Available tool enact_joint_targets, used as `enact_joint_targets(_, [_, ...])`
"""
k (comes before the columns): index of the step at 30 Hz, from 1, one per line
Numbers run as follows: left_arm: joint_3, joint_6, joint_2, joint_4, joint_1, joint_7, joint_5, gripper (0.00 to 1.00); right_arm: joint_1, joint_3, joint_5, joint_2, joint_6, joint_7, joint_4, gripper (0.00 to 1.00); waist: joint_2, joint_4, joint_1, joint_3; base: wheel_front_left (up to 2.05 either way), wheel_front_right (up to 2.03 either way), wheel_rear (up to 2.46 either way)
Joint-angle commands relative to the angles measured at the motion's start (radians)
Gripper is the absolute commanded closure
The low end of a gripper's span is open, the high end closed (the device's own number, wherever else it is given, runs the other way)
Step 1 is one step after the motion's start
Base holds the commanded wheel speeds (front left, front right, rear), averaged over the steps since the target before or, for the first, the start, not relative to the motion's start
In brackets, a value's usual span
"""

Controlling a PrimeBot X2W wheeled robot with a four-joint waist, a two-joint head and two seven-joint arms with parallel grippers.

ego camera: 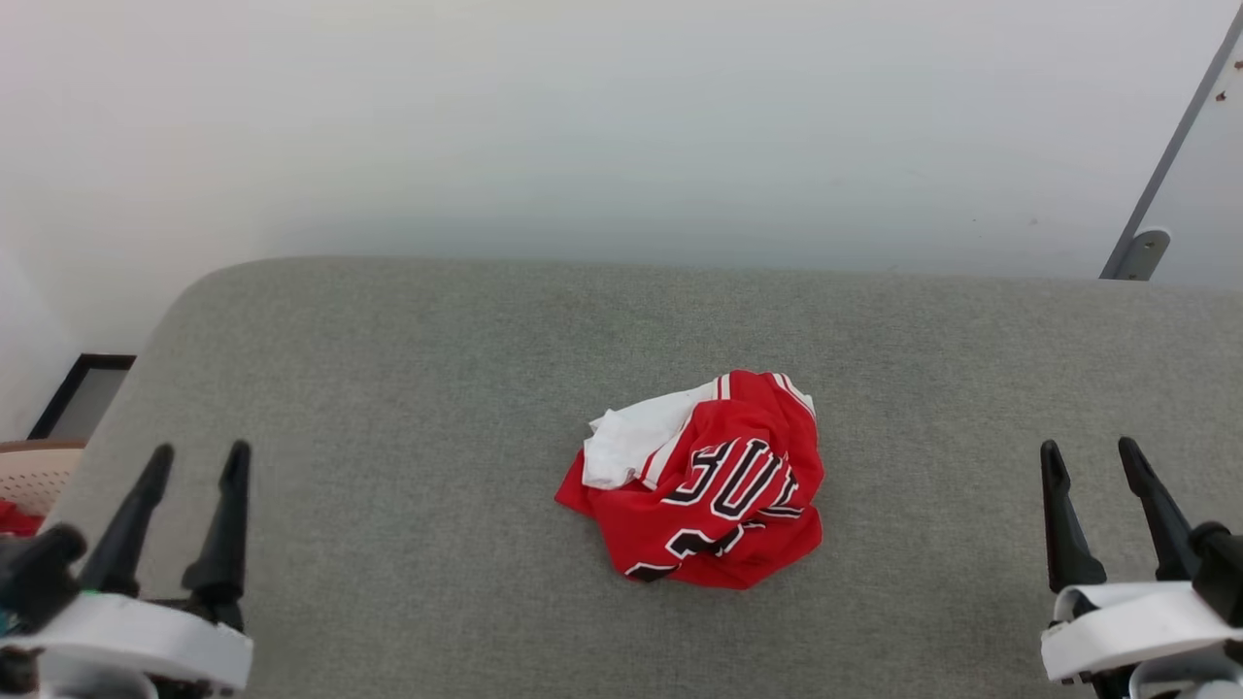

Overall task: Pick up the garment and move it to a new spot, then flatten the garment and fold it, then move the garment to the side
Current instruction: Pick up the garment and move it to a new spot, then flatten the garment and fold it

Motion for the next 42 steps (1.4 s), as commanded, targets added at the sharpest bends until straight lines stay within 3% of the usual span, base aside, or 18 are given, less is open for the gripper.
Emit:
enact_joint_targets(1, [0.027, -0.011, -0.02, -0.002, 0.016, 0.001, 0.007, 0.0, 0.013, -0.006, -0.009, 0.001, -0.001, -0.005, -0.004, 0.0, 0.0, 0.0, 0.0, 0.001, 0.0, 0.0, 0.0])
enact_joint_targets(14, [0.175, -0.107, -0.131, 0.013, 0.101, 0.0, 0.106, 0.0, 0.034, -0.029, -0.029, 0.015, -0.001, -0.005, -0.021, 0.0, 0.0, 0.007, 0.0, 0.005, 0.0, 0.0, 0.0])
enact_joint_targets(22, [0.161, -0.139, -0.119, 0.03, 0.057, 0.041, 0.101, 0.0, 0.018, -0.014, -0.036, 0.02, -0.001, -0.005, -0.022, 0.0, 0.0, -0.002, 0.0, 0.021, 0.0, 0.0, 0.0])
enact_joint_targets(27, [0.135, -0.149, -0.099, 0.023, -0.019, 0.138, 0.07, 0.0, -0.003, -0.001, -0.041, 0.019, -0.001, -0.005, -0.02, 0.0, 0.0, -0.023, 0.0, 0.044, 0.0, 0.0, 0.0])
enact_joint_targets(34, [0.061, -0.161, -0.052, 0.029, -0.227, 0.382, 0.017, 0.0, -0.06, 0.029, -0.058, 0.035, -0.001, -0.004, -0.03, 0.0, 0.0, -0.084, 0.0, 0.128, 0.0, 0.0, 0.0])
enact_joint_targets(42, [-0.045, -0.172, -0.039, 0.104, -0.44, 0.657, -0.036, 0.0, -0.116, 0.049, -0.07, 0.062, -0.001, -0.003, -0.026, 0.0, 0.0, -0.164, 0.0, 0.207, 0.0, 0.0, 0.0])
